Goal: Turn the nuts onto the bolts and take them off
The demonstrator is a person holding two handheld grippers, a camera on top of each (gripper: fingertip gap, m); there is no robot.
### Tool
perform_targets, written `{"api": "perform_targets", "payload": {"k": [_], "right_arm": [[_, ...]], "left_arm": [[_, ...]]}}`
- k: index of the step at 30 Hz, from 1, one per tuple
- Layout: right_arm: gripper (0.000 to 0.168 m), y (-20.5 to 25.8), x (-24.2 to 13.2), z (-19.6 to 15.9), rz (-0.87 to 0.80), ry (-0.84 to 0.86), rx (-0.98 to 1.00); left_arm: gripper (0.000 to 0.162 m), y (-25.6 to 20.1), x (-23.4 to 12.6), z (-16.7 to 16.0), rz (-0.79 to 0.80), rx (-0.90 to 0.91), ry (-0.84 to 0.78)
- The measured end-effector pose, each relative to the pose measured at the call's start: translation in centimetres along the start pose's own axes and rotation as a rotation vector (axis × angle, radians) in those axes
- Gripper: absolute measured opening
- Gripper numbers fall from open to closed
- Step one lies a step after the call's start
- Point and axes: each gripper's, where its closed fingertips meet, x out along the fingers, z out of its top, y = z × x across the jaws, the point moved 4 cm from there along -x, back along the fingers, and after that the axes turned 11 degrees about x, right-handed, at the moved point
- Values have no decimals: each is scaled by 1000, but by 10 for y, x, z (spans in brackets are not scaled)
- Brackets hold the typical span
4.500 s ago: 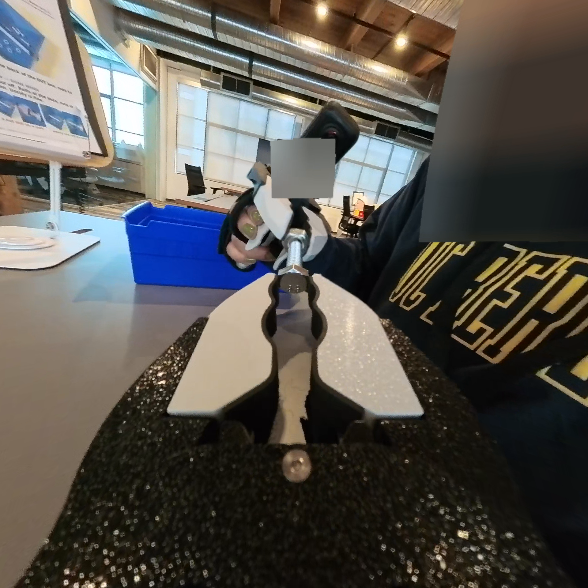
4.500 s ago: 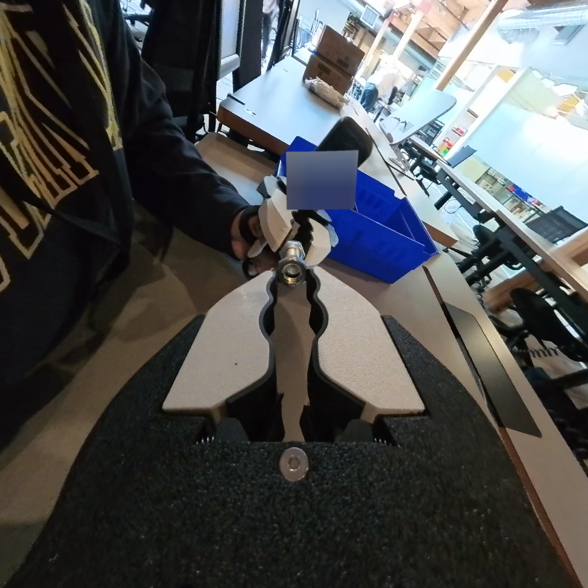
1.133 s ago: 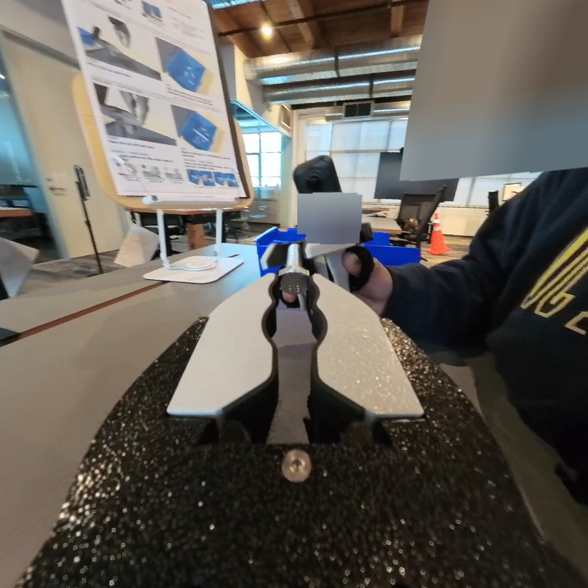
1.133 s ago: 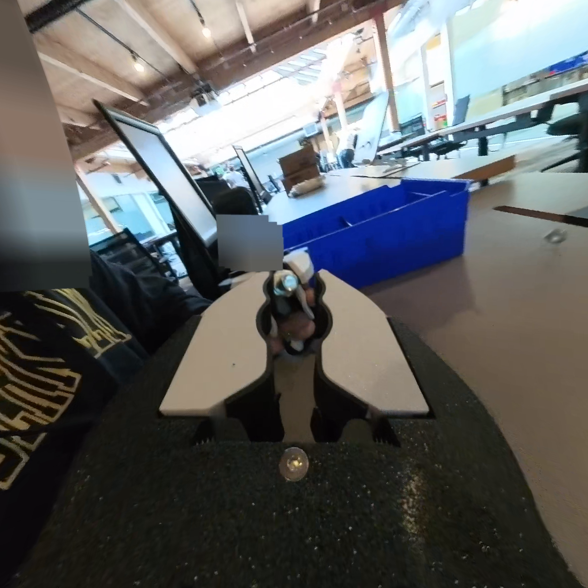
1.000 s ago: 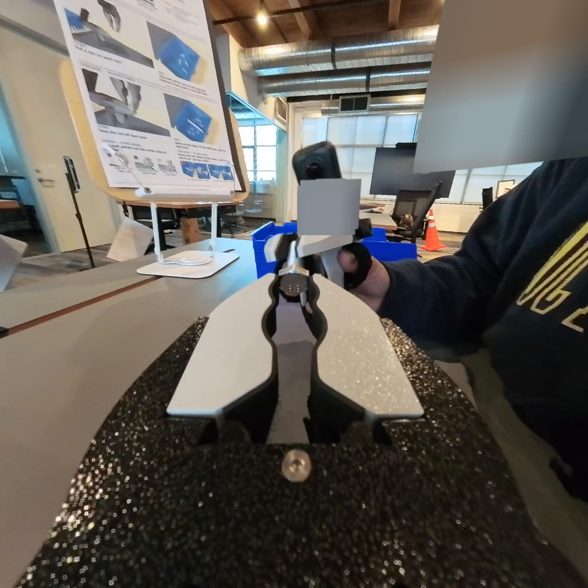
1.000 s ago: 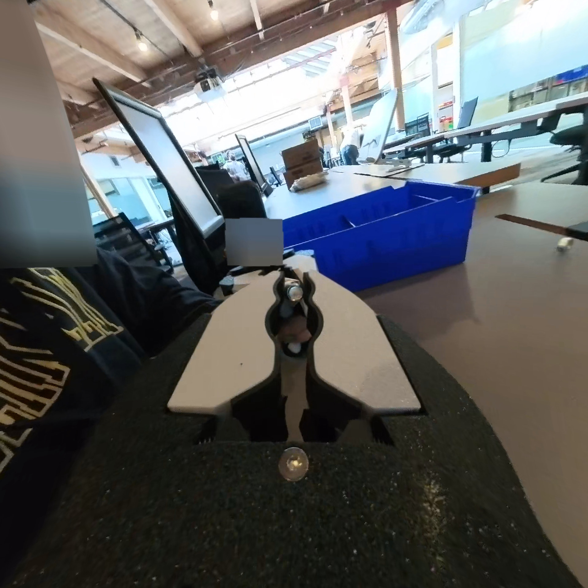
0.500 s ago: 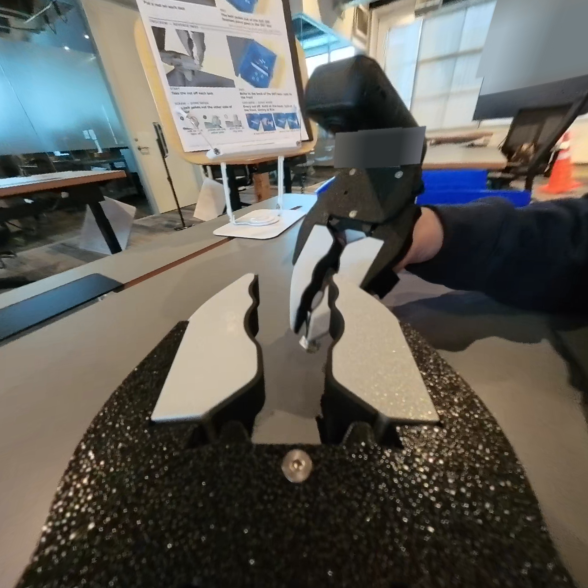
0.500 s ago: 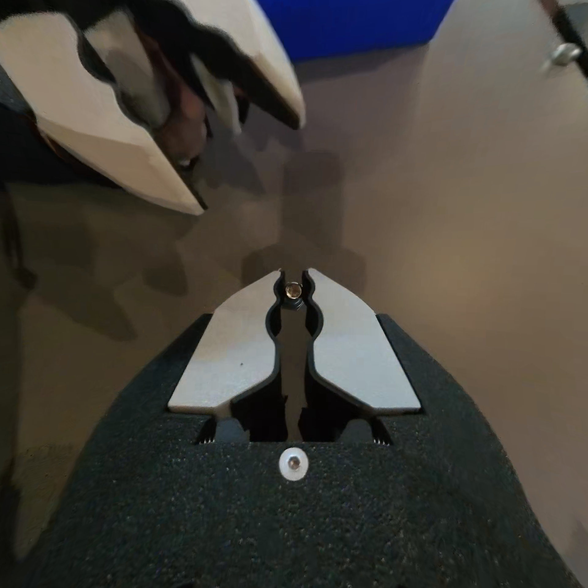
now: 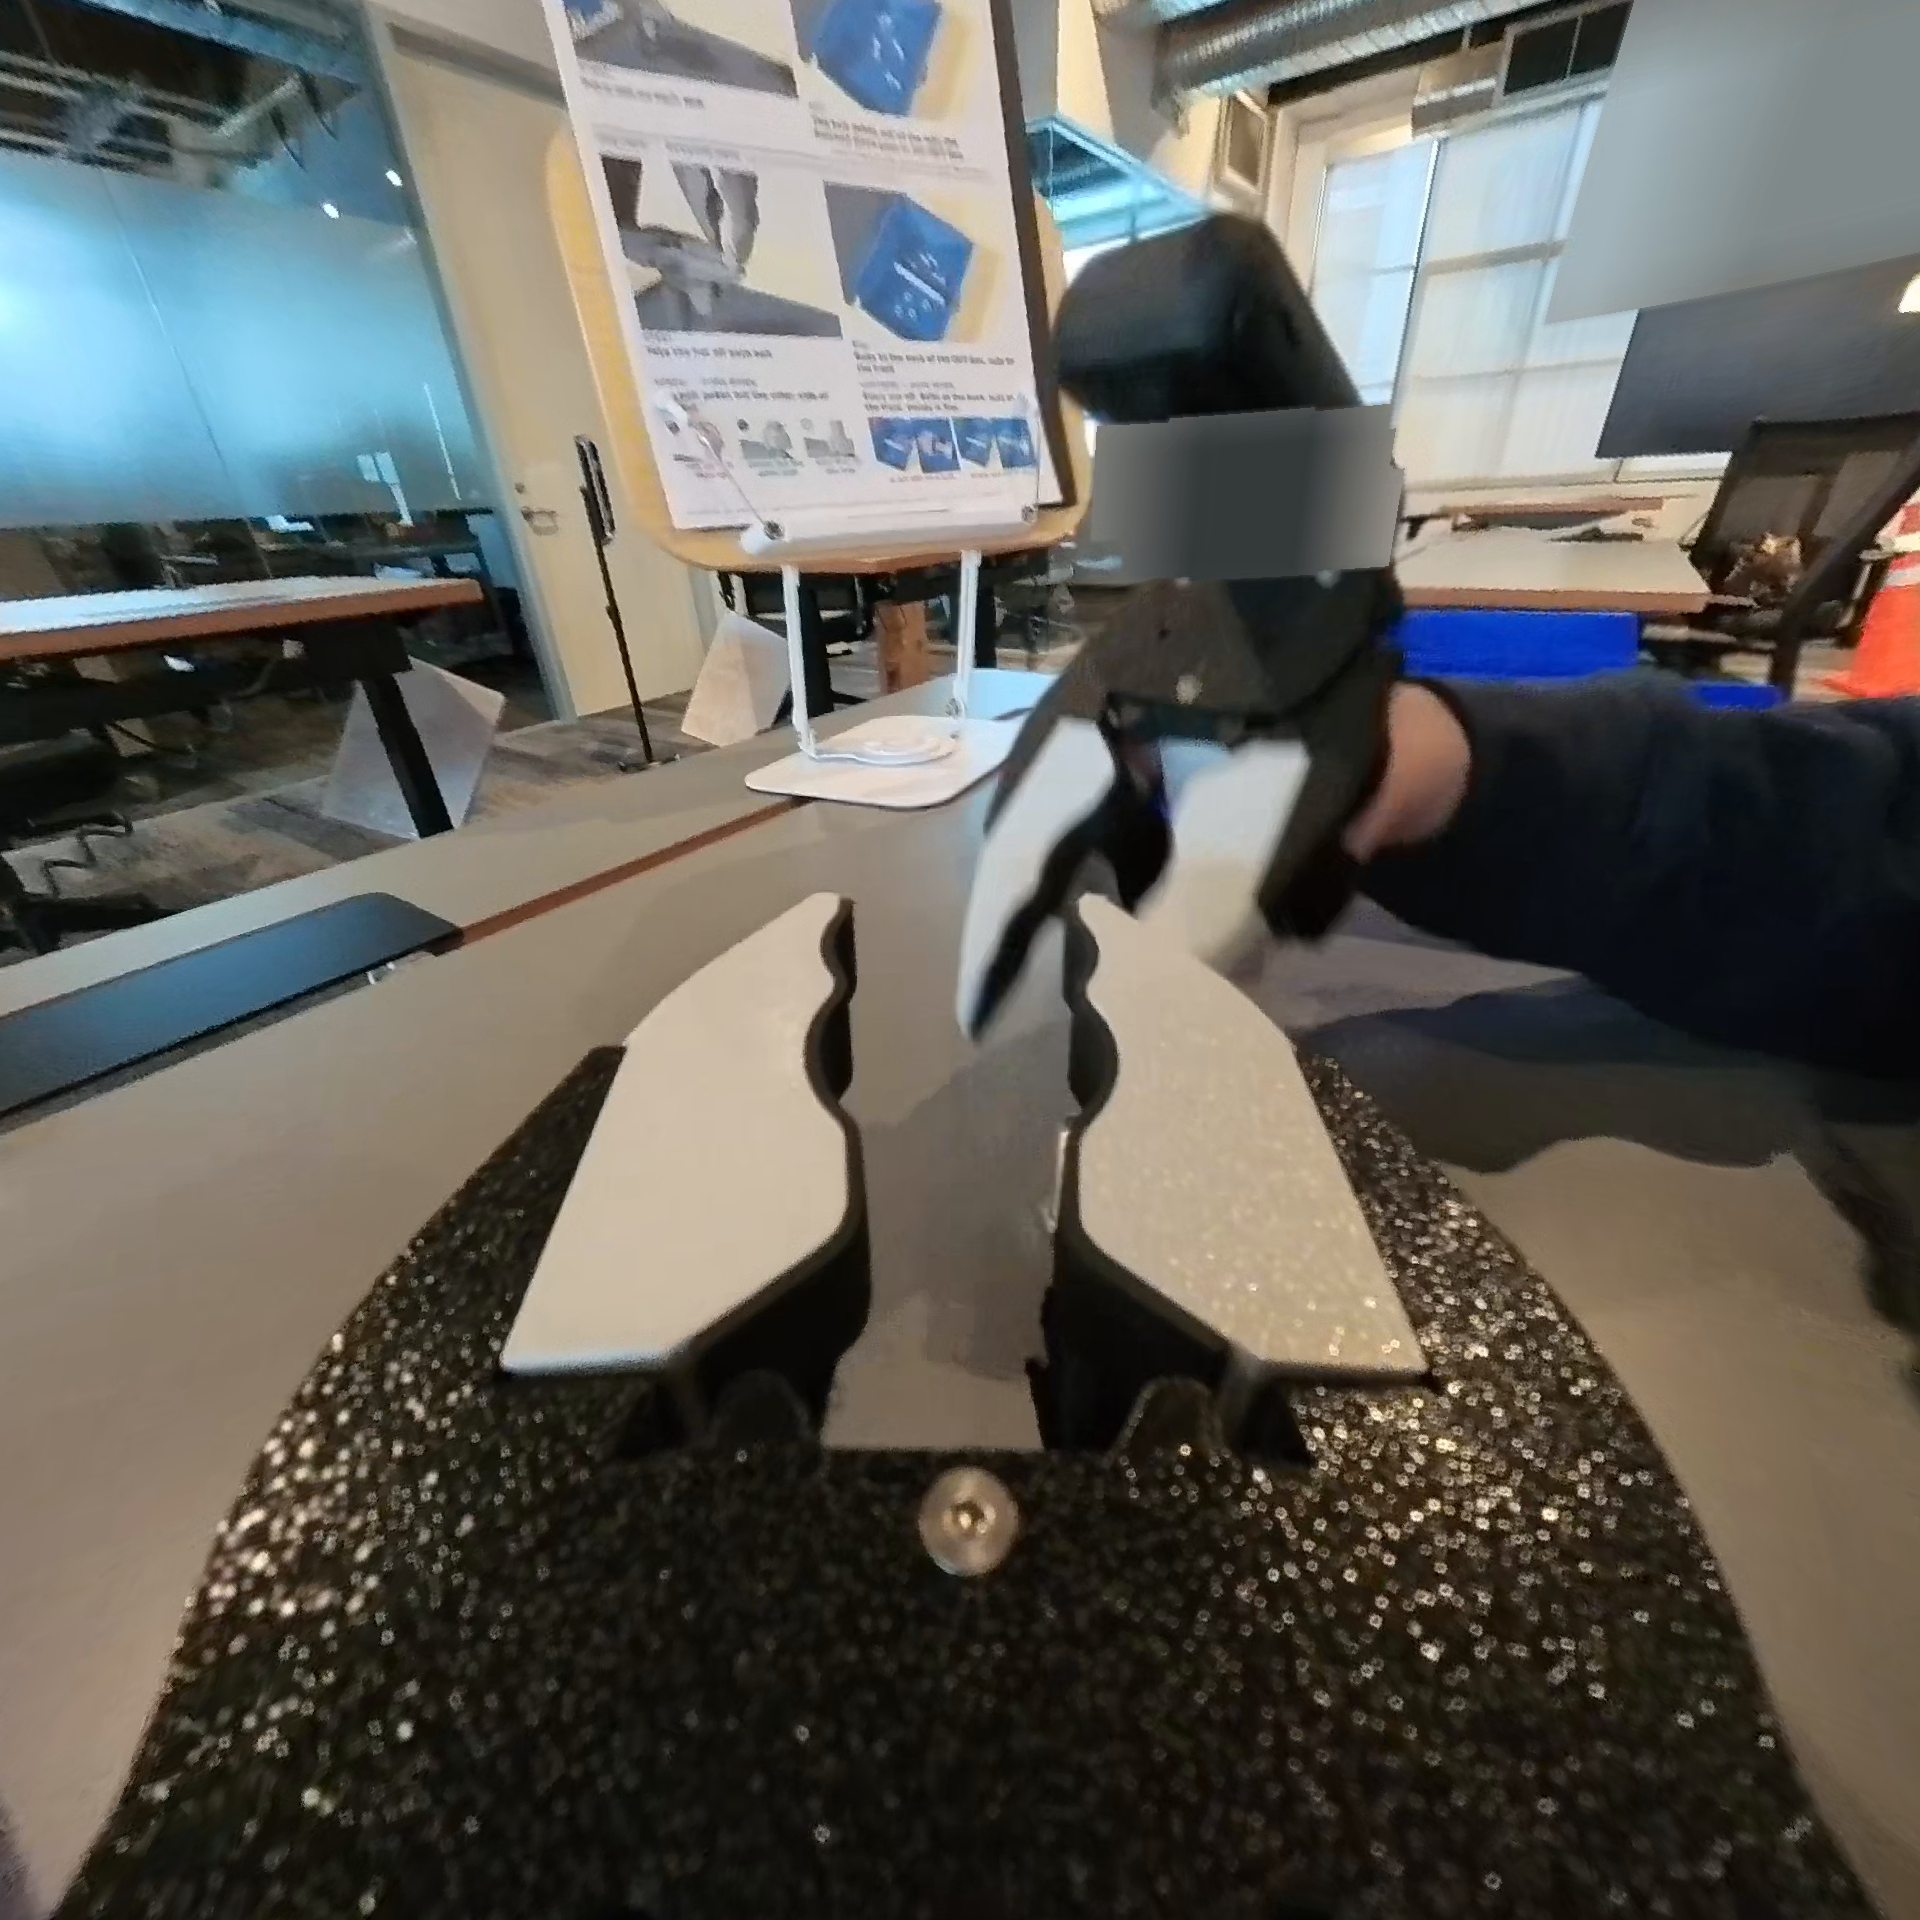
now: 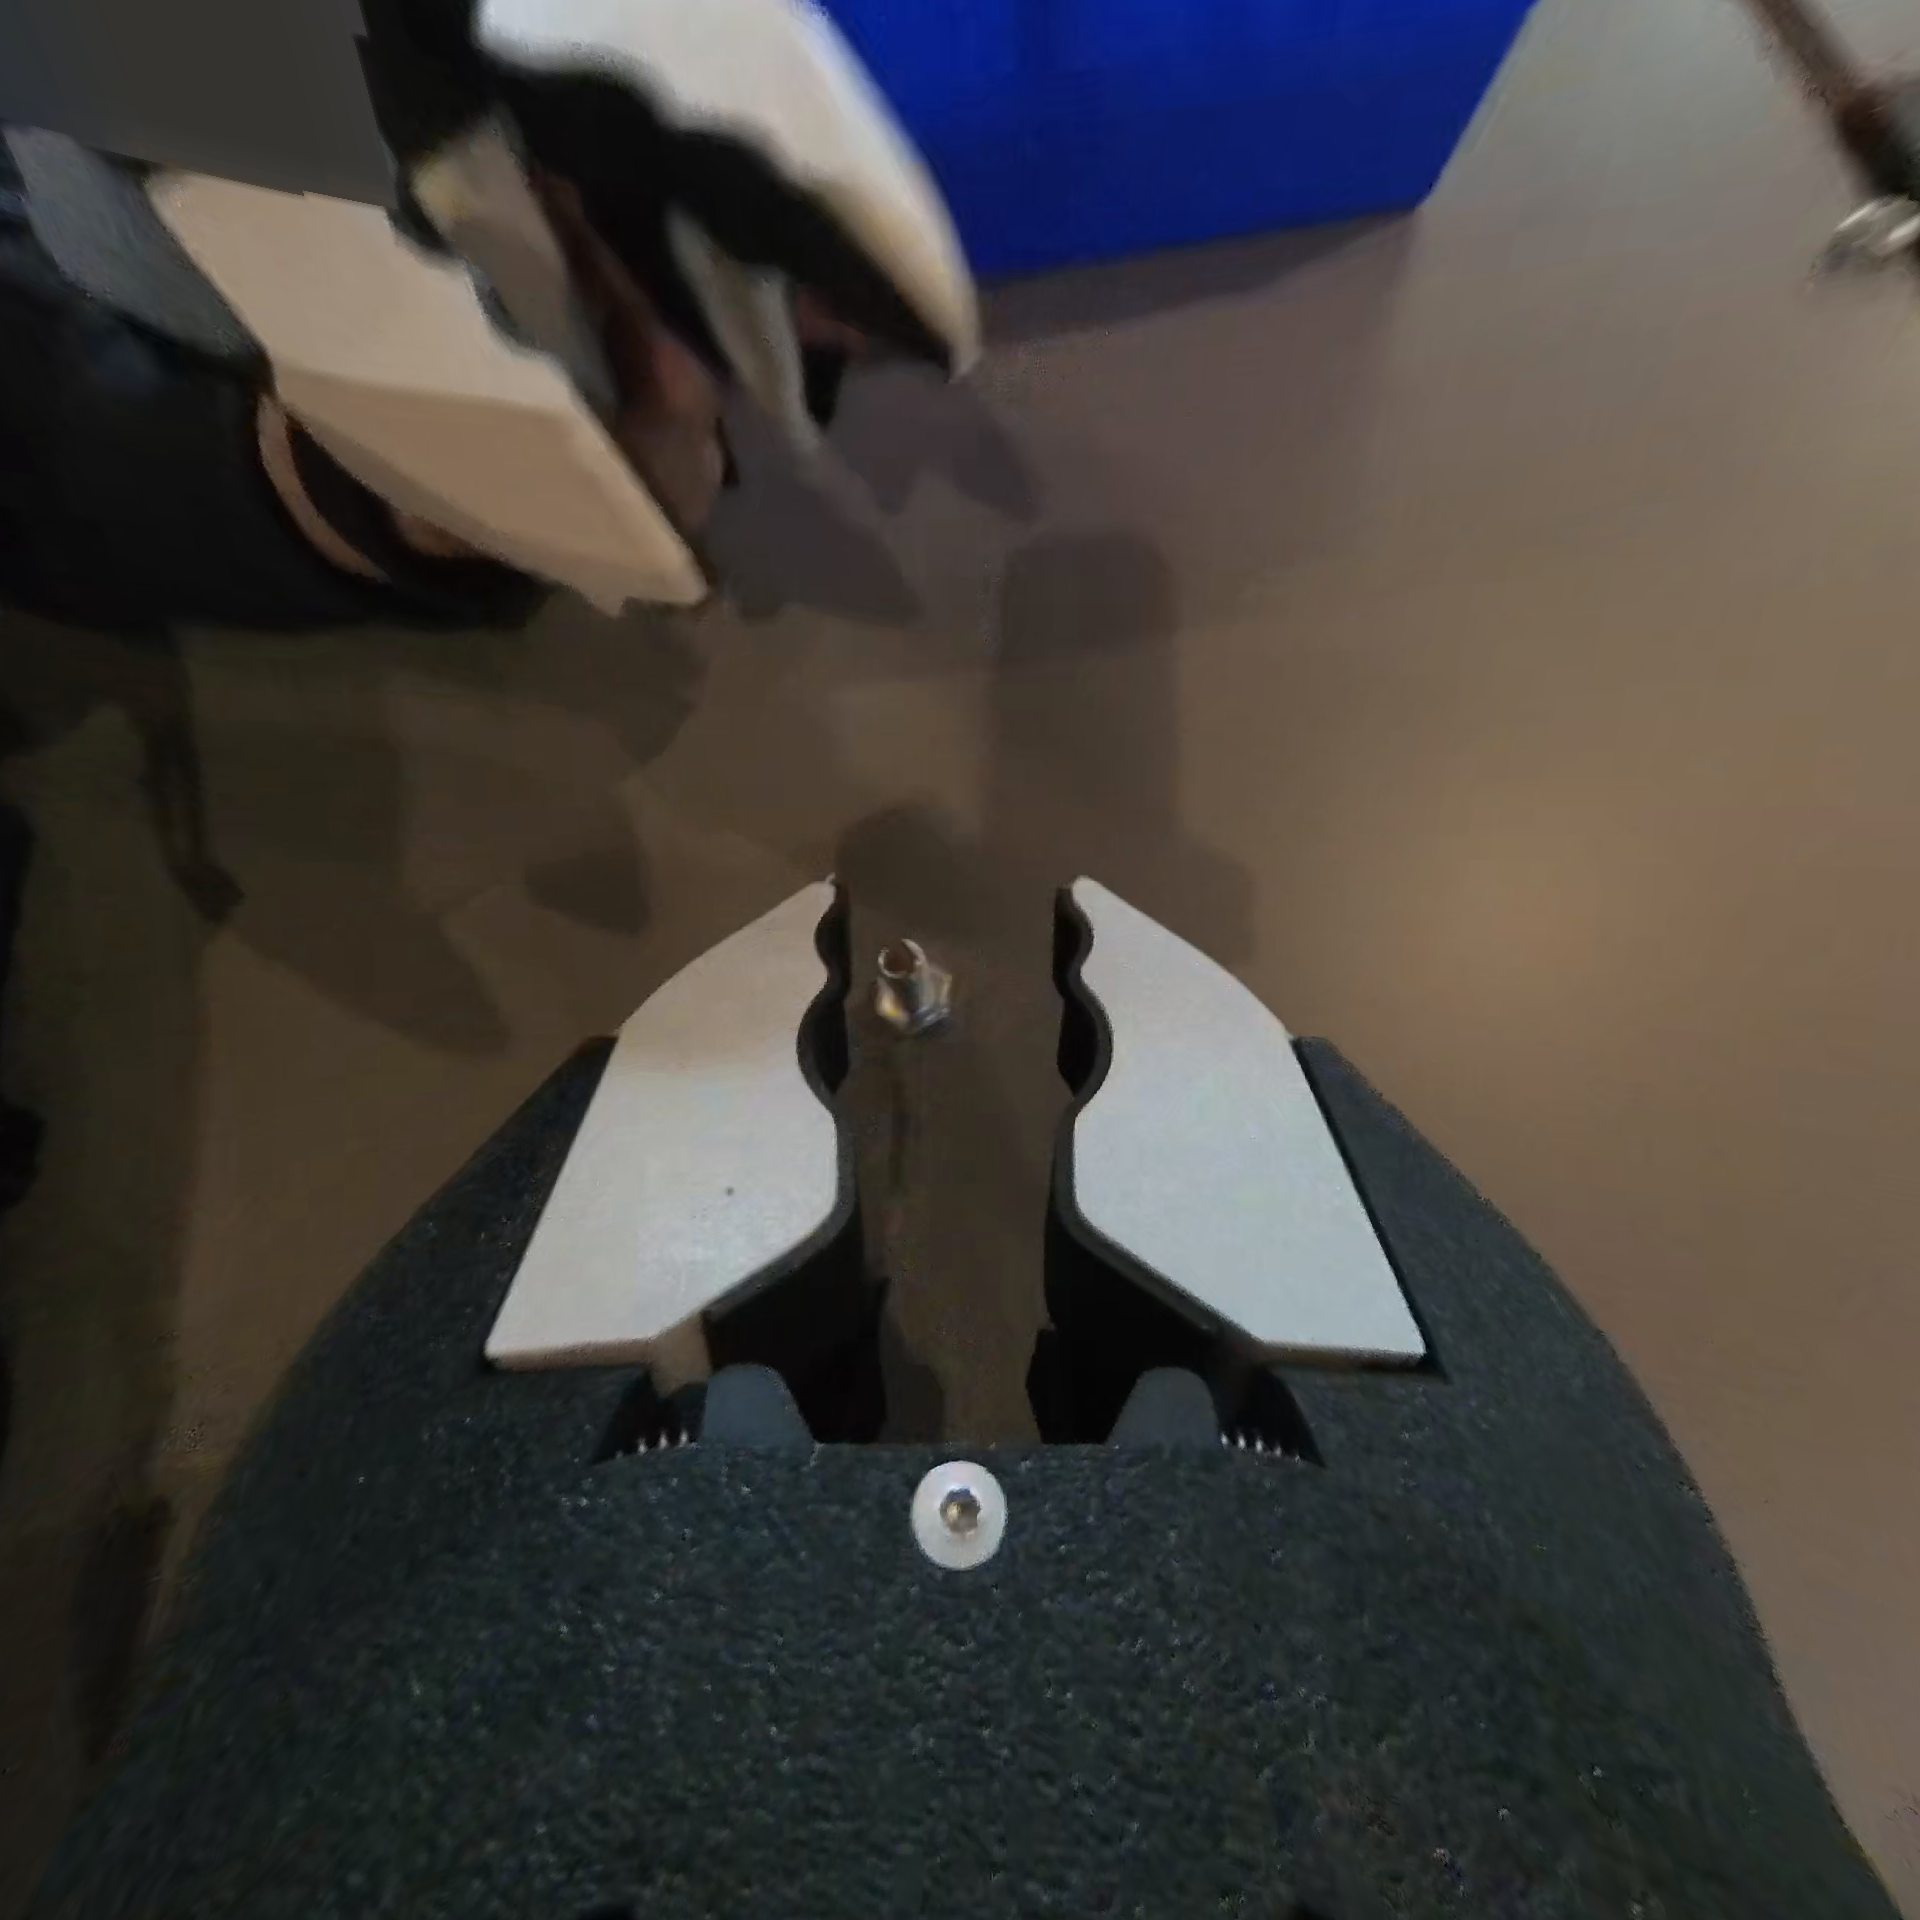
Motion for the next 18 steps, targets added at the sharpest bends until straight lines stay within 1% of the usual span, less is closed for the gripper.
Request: {"api": "perform_targets", "payload": {"k": [3,5,7,10,12,14,15,17,18], "right_arm": [[38,-21,-18,27,21,-164,68],[43,-45,-15,45,-13,-239,60],[44,-76,1,64,-78,-300,21],[44,-122,42,95,-130,-362,-20],[42,-148,72,114,-127,-348,-13],[32,-171,103,126,-107,-276,57],[31,-181,118,131,-87,-247,110],[31,-197,144,137,-38,-201,211],[33,-203,156,137,-17,-144,249]], "left_arm": [[37,-1,1,-1,-5,5,-2],[37,-3,3,-1,-18,2,-2],[37,-5,3,-2,-23,6,-5],[36,-6,4,0,-25,17,-16],[35,-6,4,0,-27,21,-22],[35,-6,5,0,-30,19,-23],[35,-6,5,0,-31,17,-24],[35,-5,4,-1,-30,9,-25],[34,-5,4,-1,-30,1,-27]]}}
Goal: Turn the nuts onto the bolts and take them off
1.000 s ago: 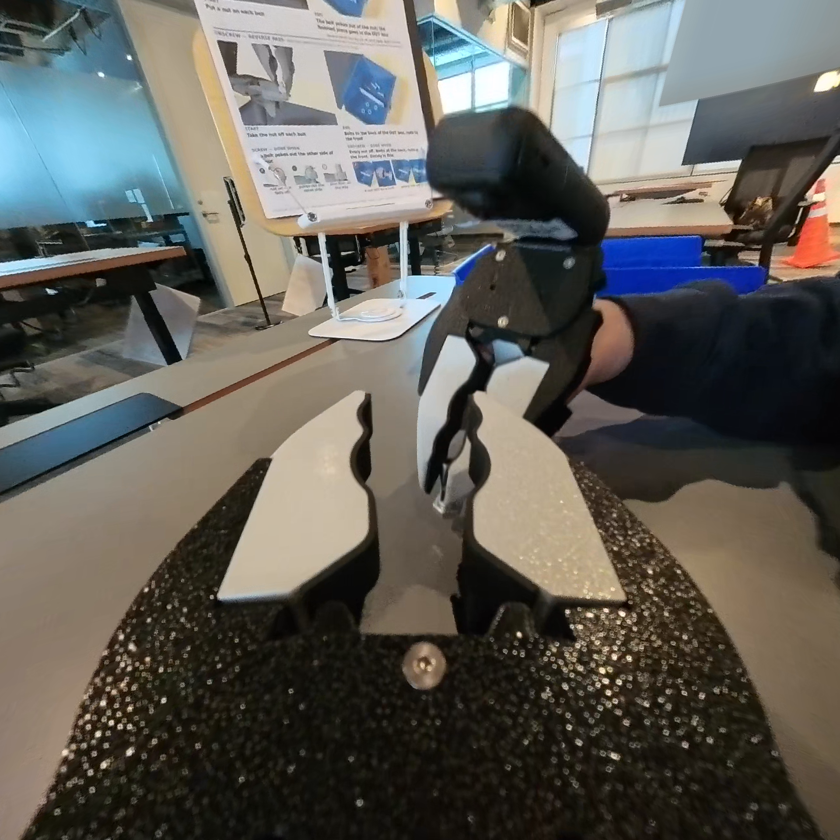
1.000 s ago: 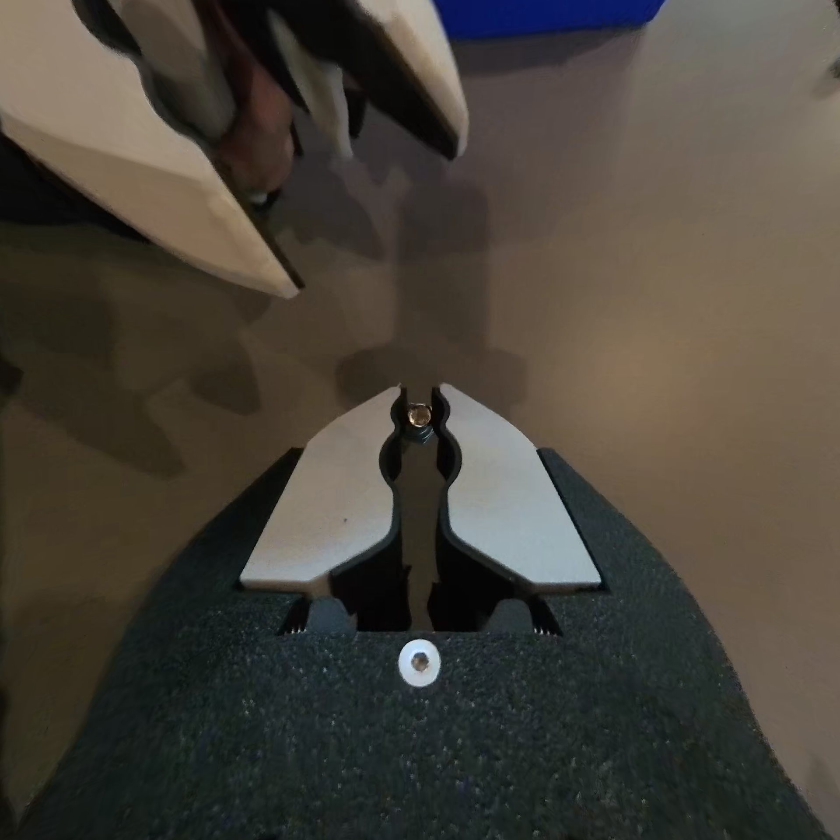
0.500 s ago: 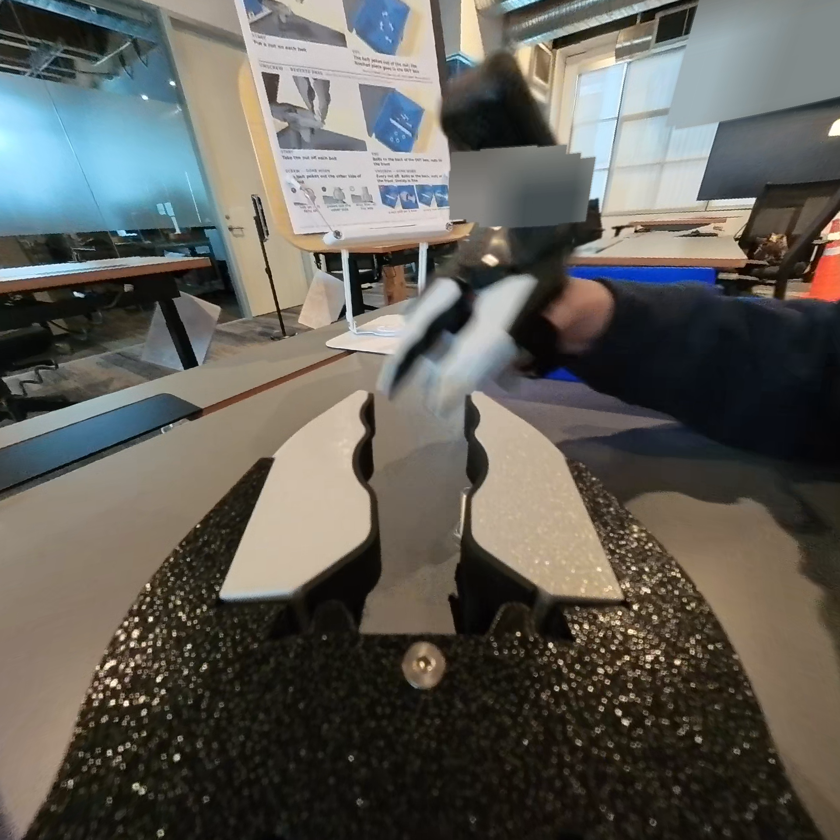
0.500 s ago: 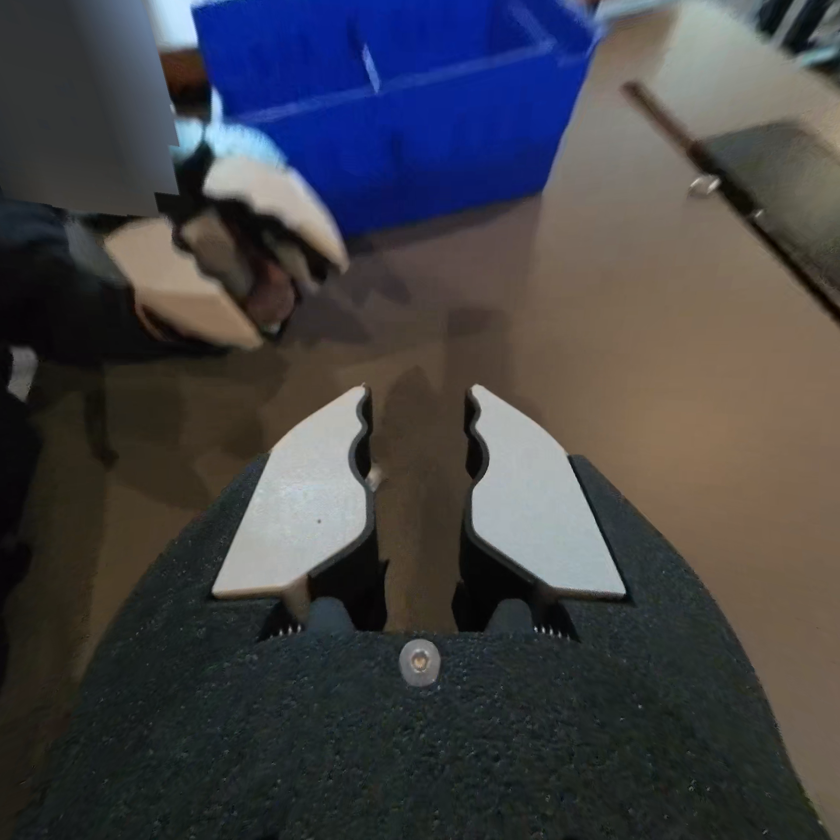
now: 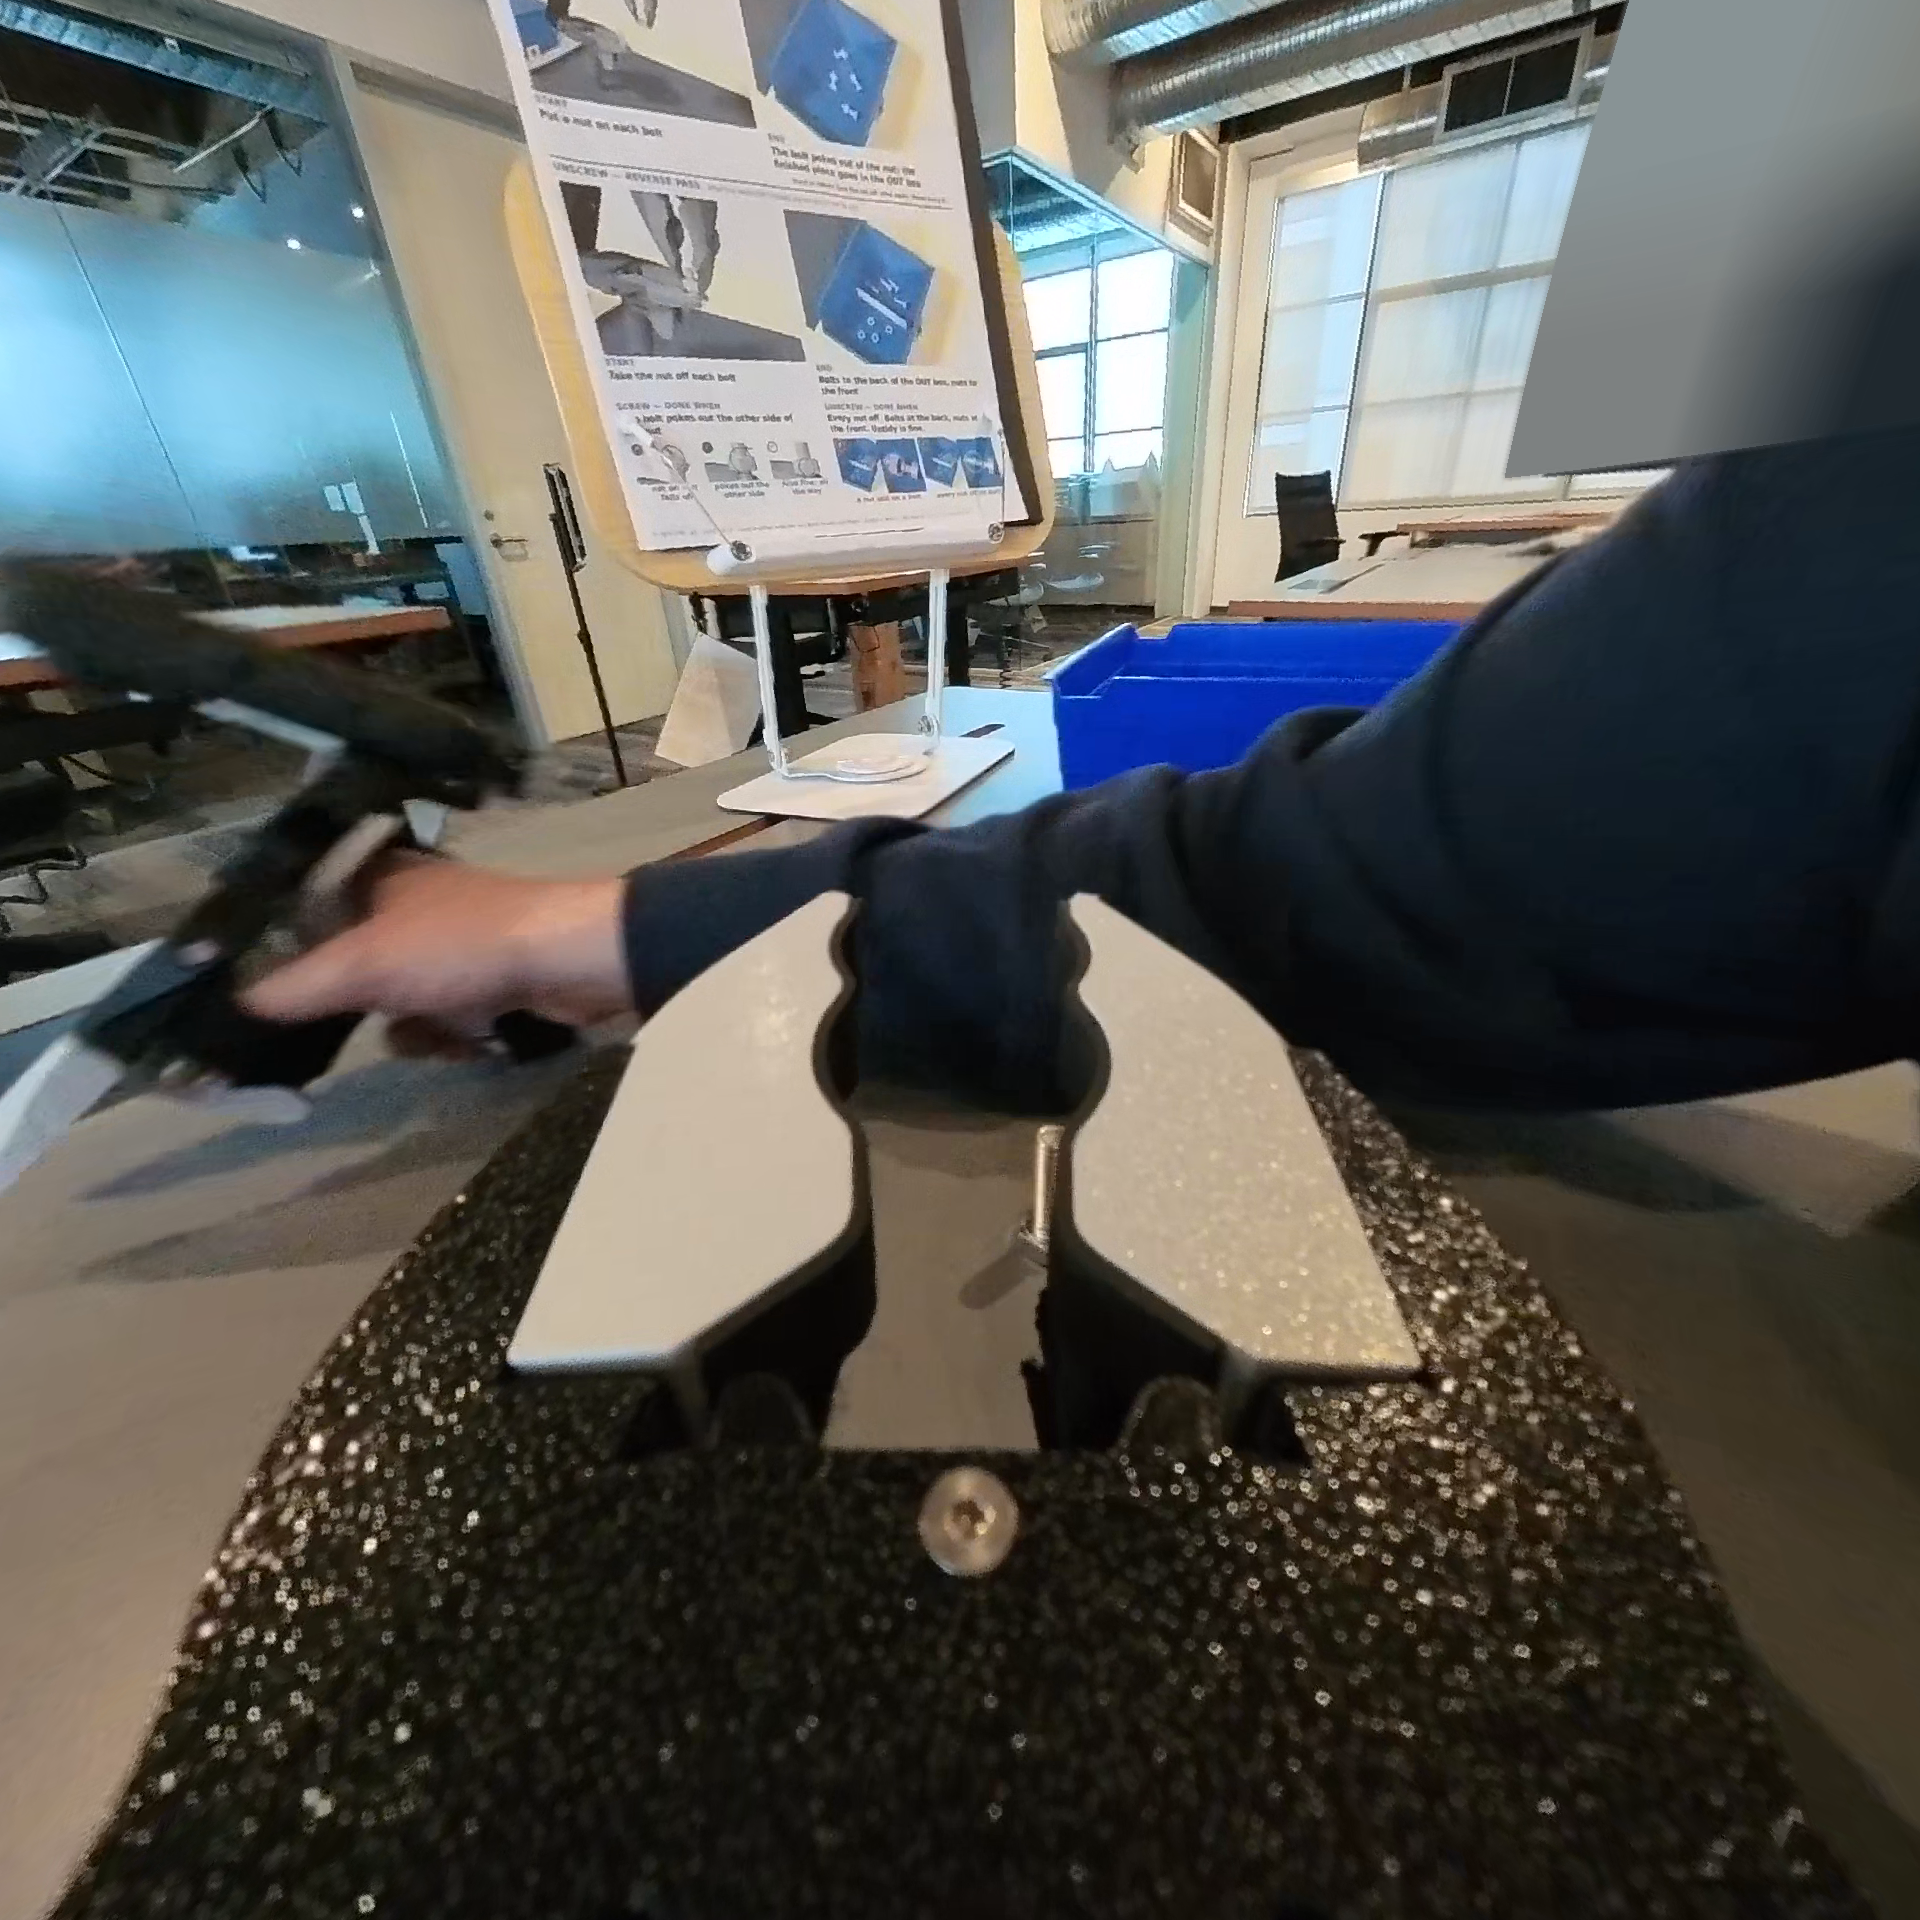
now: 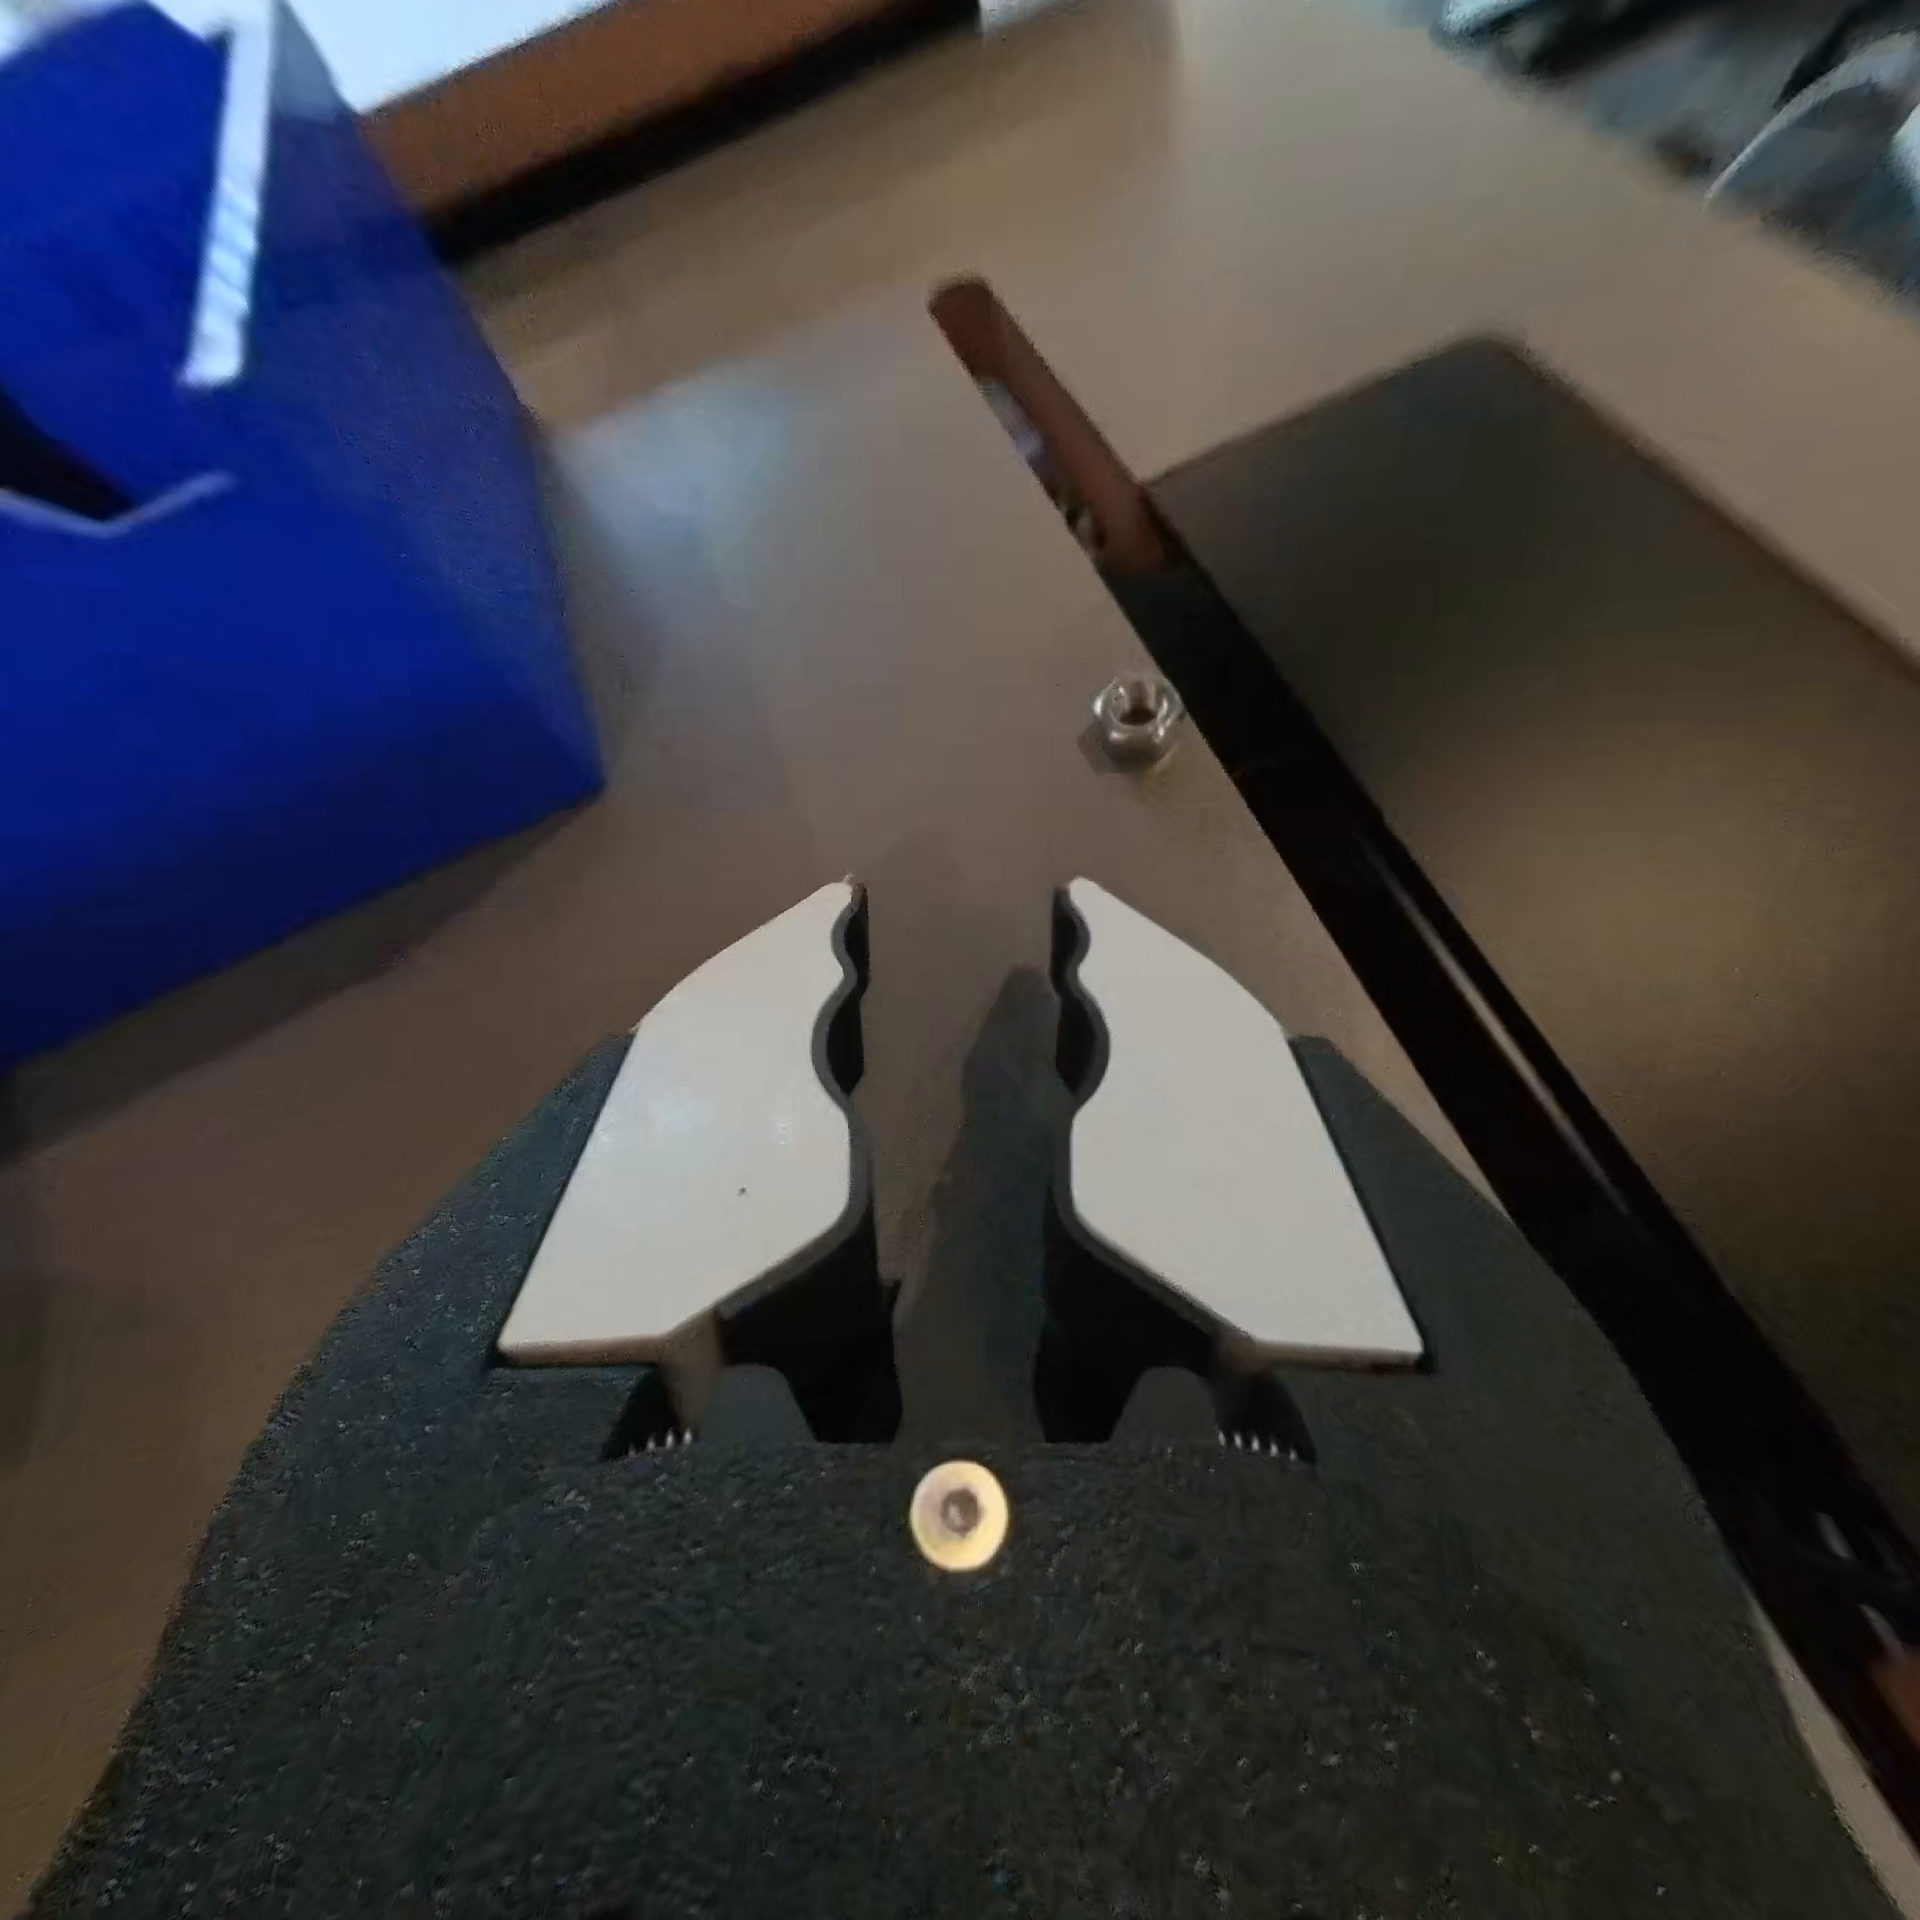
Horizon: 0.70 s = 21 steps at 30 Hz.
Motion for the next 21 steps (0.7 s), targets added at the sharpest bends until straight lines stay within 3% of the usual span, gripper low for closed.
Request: {"api": "perform_targets", "payload": {"k": [14,16,21], "right_arm": [[30,-32,47,31,-122,115,-108],[20,-32,49,32,-109,122,-109],[19,-18,39,26,-109,71,-232]], "left_arm": [[34,5,1,-4,-25,-114,-21],[34,5,1,-5,-26,-116,-18],[34,5,1,-5,-25,-109,-13]]}}
